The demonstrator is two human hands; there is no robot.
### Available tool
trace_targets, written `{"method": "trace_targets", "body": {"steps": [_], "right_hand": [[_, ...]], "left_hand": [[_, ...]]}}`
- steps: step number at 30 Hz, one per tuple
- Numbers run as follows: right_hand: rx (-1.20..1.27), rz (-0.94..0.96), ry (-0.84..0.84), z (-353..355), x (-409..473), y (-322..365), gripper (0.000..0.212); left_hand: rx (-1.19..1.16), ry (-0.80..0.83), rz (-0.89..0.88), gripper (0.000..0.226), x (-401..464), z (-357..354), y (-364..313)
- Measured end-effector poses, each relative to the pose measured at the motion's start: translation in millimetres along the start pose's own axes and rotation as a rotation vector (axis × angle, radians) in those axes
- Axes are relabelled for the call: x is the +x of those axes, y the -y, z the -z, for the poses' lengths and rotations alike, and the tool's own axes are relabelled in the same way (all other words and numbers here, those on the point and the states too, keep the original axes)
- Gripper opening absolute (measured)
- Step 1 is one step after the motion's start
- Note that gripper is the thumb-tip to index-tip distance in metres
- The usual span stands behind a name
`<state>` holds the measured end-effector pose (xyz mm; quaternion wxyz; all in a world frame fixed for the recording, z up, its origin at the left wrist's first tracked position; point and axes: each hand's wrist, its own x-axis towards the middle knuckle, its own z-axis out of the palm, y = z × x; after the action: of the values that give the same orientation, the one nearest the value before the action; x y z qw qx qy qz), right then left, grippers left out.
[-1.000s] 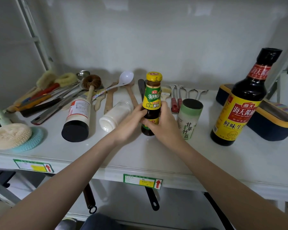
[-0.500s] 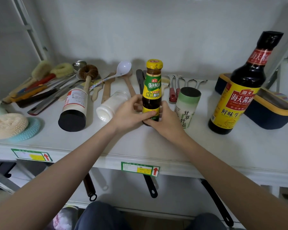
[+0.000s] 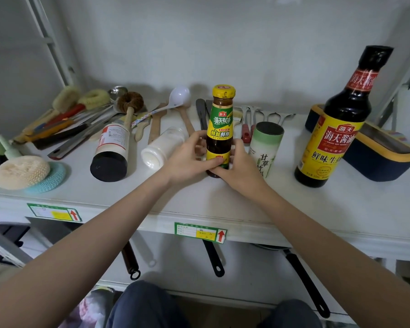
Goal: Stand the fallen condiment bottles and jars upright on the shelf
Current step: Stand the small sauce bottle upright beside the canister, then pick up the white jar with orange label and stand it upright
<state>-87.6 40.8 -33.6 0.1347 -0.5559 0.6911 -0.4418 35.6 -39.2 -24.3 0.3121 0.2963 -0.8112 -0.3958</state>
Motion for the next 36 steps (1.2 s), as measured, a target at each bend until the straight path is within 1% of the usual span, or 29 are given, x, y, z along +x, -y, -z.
{"method": "trace_targets", "body": {"steps": [3,5,8,11,14,16,18,21,24,27,30,32,34,36], "right_hand": [[0.03,0.036,-0.003,4,0,4,0.062],[0.059,0.053,0.0,7,0,8,0.063],[0.126,0.086,-0.007,9,0,14,0.07],[0.125,0.124,-0.057,14,3,22,0.074],[0.055,0.132,-0.135,27,5,33,0.077],[-0.005,0.156,-0.205,38,4,44,0.07],[-0.023,0.209,-0.271,47,1,56,0.057],[0.017,0.315,-0.303,48,-4,73,0.04],[0.026,0.361,-0.248,34,-7,83,0.034],[0.036,0.322,-0.122,9,-5,84,0.032],[0.086,0.232,-0.033,-17,5,80,0.034],[0.121,0.141,0.029,-32,12,77,0.036],[0.151,0.056,0.078,-47,16,71,0.037],[0.17,0.001,0.087,-58,20,67,0.036]], "left_hand": [[-0.036,0.005,0.016,0.073,-3,2,-2],[-0.056,0.007,-0.004,0.073,-4,4,-5],[-0.059,0.002,-0.026,0.071,-7,9,-12],[-0.036,-0.015,-0.049,0.069,-6,15,-18],[-0.036,-0.068,-0.054,0.06,-6,22,-28],[0.026,-0.125,-0.077,0.052,-7,31,-34],[0.142,-0.178,-0.096,0.045,-8,42,-34],[0.296,-0.223,-0.042,0.043,-9,58,-23],[0.351,-0.199,0.088,0.048,-11,66,-5],[0.345,-0.161,0.193,0.062,-14,69,11],[0.43,-0.156,0.179,0.075,-14,66,21],[0.538,-0.164,0.162,0.076,-12,64,24],[0.645,-0.14,0.183,0.08,-10,63,26],[0.765,-0.099,0.219,0.088,-10,61,28]]}}
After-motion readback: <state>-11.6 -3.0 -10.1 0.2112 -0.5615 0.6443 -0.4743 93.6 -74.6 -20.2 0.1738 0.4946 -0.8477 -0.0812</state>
